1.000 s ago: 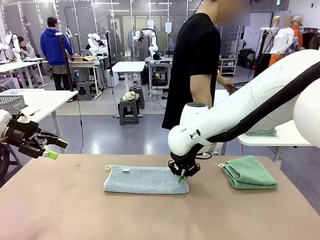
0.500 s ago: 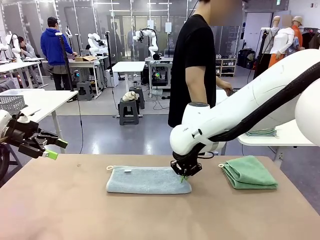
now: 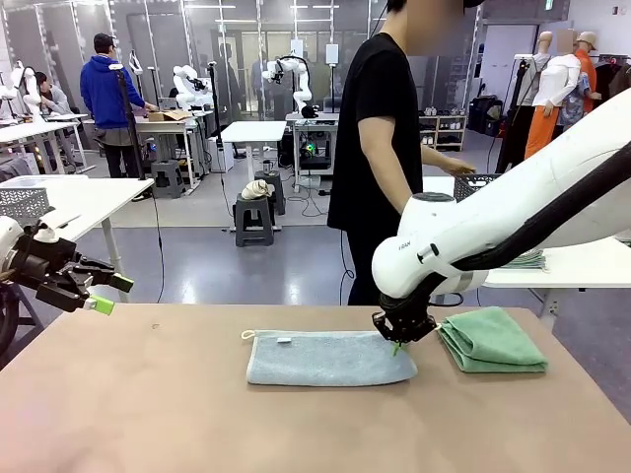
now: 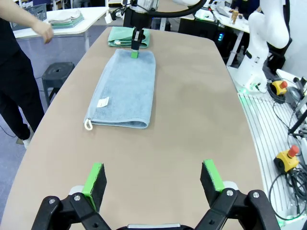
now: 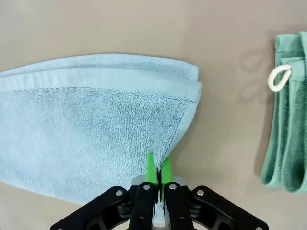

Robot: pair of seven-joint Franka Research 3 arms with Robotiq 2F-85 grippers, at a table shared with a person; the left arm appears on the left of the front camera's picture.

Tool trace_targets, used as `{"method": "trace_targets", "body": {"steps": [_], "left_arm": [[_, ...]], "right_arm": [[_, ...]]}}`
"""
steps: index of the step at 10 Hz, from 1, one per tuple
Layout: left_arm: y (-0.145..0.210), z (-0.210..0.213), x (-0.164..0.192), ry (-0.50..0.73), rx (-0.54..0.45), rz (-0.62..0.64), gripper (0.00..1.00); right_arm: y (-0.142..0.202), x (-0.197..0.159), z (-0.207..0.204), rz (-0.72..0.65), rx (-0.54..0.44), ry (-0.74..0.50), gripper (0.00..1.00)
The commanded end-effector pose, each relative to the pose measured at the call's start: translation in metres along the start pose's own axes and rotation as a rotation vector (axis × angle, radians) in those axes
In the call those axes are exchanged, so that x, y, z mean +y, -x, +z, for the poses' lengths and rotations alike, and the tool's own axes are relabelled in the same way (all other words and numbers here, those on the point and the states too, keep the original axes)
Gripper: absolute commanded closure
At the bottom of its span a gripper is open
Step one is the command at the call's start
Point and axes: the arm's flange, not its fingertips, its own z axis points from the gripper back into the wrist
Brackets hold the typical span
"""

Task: Fold the towels and place them in the basket.
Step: When a person lays out a Towel with hook on the table, fold it in half twice.

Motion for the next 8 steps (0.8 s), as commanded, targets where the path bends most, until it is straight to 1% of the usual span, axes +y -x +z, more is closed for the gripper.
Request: {"method": "trace_targets", "body": {"steps": [1,2,4,5,7,8], "left_arm": [[-0.002,0.001,-0.004,-0.005,0.003,-0.003,0.0],[-0.002,0.001,-0.004,-0.005,0.003,-0.003,0.0],[-0.002,0.001,-0.004,-0.005,0.003,-0.003,0.0],[-0.002,0.001,-0.004,-0.005,0.003,-0.003,0.0],[-0.002,0.001,-0.004,-0.005,0.003,-0.003,0.0],[-0.002,0.001,-0.004,-0.005,0.003,-0.003,0.0]], "right_arm": [[0.004,0.016,0.021,0.027,-0.052,0.028,1.0],[0.002,0.035,0.036,0.042,-0.068,0.056,1.0],[-0.003,0.089,0.054,0.082,-0.082,0.135,1.0],[-0.006,0.124,0.056,0.076,-0.054,0.165,1.0],[-0.01,0.184,0.043,0.052,-0.031,0.223,1.0],[-0.011,0.209,0.036,0.059,-0.019,0.216,1.0]]}}
